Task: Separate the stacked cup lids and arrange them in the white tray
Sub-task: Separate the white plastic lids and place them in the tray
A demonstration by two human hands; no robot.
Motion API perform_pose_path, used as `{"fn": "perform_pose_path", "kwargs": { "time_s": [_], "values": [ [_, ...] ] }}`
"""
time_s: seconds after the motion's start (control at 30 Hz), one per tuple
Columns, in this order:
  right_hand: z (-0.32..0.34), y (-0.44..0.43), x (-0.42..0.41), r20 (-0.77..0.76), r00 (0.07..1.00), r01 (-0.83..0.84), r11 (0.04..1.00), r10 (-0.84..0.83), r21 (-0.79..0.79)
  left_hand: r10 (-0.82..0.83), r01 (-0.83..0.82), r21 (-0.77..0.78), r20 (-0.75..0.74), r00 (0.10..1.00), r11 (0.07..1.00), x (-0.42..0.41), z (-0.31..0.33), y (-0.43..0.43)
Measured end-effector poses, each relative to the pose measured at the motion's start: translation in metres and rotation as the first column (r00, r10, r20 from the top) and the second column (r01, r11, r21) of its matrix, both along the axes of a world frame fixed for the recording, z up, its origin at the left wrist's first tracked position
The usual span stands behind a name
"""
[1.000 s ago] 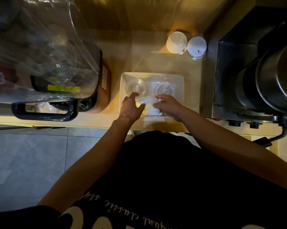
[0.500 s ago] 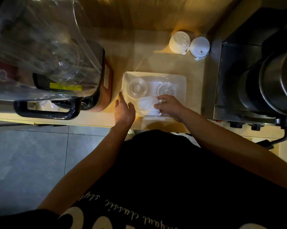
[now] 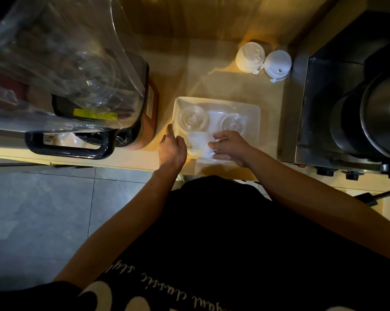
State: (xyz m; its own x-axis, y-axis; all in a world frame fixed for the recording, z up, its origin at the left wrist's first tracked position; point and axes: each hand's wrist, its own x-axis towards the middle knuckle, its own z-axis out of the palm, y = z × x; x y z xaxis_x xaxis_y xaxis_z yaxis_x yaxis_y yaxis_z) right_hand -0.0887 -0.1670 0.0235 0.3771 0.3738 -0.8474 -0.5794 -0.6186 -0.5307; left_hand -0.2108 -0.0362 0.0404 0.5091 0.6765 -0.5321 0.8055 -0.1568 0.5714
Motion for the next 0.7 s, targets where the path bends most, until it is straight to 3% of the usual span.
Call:
{"fn": "perform_pose_path", "kwargs": {
  "time_s": [0.7],
  "values": [
    [-0.011, 0.026, -0.025, 0.049, 0.997, 0.051, 0.999, -0.051, 0.014, 0.054, -0.054, -0.018, -0.024, 0.998, 0.998, -0.007, 0.006, 0.005]
  ]
}}
